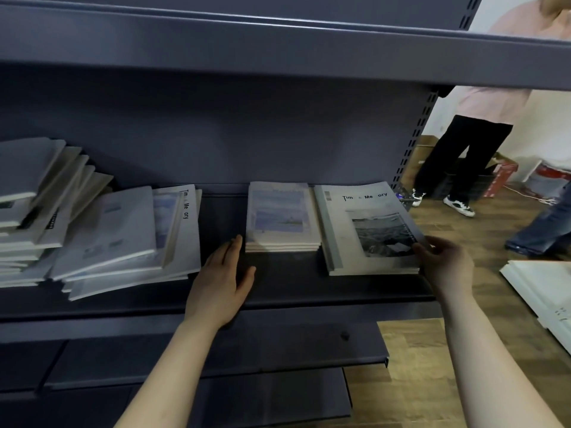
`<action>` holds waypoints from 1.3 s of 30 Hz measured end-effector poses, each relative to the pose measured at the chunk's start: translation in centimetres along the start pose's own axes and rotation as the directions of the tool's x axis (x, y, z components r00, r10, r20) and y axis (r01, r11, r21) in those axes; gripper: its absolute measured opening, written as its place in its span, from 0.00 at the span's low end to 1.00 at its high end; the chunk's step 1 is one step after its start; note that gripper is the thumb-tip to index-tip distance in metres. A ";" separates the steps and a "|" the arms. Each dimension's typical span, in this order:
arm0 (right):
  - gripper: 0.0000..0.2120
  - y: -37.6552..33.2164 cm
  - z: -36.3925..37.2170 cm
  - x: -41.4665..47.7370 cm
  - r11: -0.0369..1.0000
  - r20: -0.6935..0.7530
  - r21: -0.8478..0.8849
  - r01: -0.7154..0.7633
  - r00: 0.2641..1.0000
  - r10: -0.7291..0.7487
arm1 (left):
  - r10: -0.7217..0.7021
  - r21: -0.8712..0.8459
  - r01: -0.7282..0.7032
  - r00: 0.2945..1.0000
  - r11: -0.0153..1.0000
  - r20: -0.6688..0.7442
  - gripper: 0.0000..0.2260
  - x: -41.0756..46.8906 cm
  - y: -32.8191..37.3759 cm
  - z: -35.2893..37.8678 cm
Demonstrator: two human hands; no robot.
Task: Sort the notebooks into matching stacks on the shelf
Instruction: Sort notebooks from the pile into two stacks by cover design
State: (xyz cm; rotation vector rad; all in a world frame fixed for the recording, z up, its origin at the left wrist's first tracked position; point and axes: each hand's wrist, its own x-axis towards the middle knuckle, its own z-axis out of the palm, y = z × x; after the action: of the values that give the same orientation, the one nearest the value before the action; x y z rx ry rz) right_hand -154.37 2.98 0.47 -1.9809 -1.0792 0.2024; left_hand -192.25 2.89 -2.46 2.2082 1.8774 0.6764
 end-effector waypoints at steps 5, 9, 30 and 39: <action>0.16 0.2 1.0 0.2 0.989 -0.044 -0.135 0.053 0.997 -0.059 | 0.005 0.006 -0.005 1.000 1.000 -0.006 0.29 0.0 0.2 0.0; 0.14 0.8 1.5 -0.2 0.985 -0.139 -0.147 0.089 0.984 -0.110 | 0.008 0.018 -0.008 1.000 1.000 -0.019 0.28 0.0 0.3 -0.1; 0.27 1.9 1.0 -3.4 0.971 0.001 -0.107 0.215 0.976 -0.216 | -0.004 0.070 0.002 1.000 0.998 0.024 0.28 0.0 0.5 -0.2; 0.24 2.0 1.5 -4.1 0.950 -0.082 -0.149 0.274 0.954 -0.288 | -0.002 0.093 -0.001 1.000 0.996 0.031 0.28 0.0 0.6 -0.2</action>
State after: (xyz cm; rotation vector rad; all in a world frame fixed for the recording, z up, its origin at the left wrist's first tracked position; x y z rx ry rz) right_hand -156.33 0.24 -2.92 -1.9049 -1.3214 -0.1288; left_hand -191.83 2.80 -2.06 2.2605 1.9320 0.5619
